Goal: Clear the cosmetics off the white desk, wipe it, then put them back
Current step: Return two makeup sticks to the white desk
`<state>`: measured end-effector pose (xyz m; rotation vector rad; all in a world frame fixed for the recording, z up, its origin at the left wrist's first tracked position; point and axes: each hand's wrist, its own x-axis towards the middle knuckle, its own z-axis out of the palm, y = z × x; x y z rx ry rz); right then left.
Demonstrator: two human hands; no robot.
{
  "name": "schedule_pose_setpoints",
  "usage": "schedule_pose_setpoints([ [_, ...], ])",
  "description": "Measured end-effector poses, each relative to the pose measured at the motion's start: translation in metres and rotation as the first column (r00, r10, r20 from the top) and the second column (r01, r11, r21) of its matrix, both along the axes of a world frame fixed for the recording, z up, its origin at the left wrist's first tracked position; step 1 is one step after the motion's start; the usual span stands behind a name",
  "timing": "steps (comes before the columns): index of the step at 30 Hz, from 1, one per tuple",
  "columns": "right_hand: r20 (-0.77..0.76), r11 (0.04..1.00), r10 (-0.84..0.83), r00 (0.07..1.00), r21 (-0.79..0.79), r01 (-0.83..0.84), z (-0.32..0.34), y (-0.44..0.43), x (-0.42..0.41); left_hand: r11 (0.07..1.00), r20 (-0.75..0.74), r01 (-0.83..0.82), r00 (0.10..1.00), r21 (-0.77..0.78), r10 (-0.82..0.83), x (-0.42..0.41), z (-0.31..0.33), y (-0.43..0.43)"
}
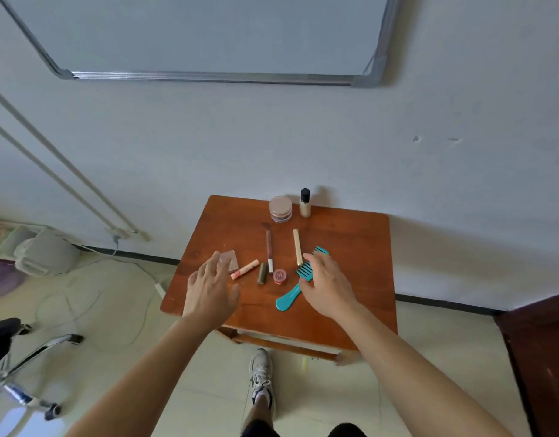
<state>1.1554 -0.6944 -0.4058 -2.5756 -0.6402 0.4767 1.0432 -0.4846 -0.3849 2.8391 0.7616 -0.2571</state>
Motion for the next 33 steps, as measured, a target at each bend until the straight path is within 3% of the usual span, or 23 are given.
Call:
schedule_pose_setpoints([
  [5,-0.047,0.99,-0.112,0.993,-0.095,0.107,-0.019,0.043,0.043,0.988,-0.147,0.101,0.982,-0.119,-0.119,0.049,-0.045,0.049],
  [10,-0.134,0.966,-0.213,0.968,-0.177,0.189,-0.046,0.084,0.066,0.94,-0.273,0.291,0.903,-0.18,-0.332,0.081,-0.082,0.074],
  [15,-0.171,0.918,-0.273,0.947,-0.34,0.203,-0.071,0.106,0.074,0.906,-0.336,0.409,0.843,-0.107,-0.42,0.091,-0.111,0.078],
  [19,-0.091,0.885,-0.246,0.965,-0.427,0.186,-0.085,0.121,0.079,0.913,-0.291,0.404,0.867,-0.063,-0.404,0.097,-0.118,0.079],
  [23,-0.008,0.9,-0.219,0.976,-0.387,0.199,-0.087,0.13,0.089,0.932,-0.244,0.36,0.902,-0.033,-0.357,0.103,-0.12,0.085],
  [33,-0.027,0.945,-0.131,0.991,-0.305,0.117,-0.091,0.14,0.099,0.958,-0.046,0.114,0.99,-0.263,-0.131,0.106,-0.12,0.089],
])
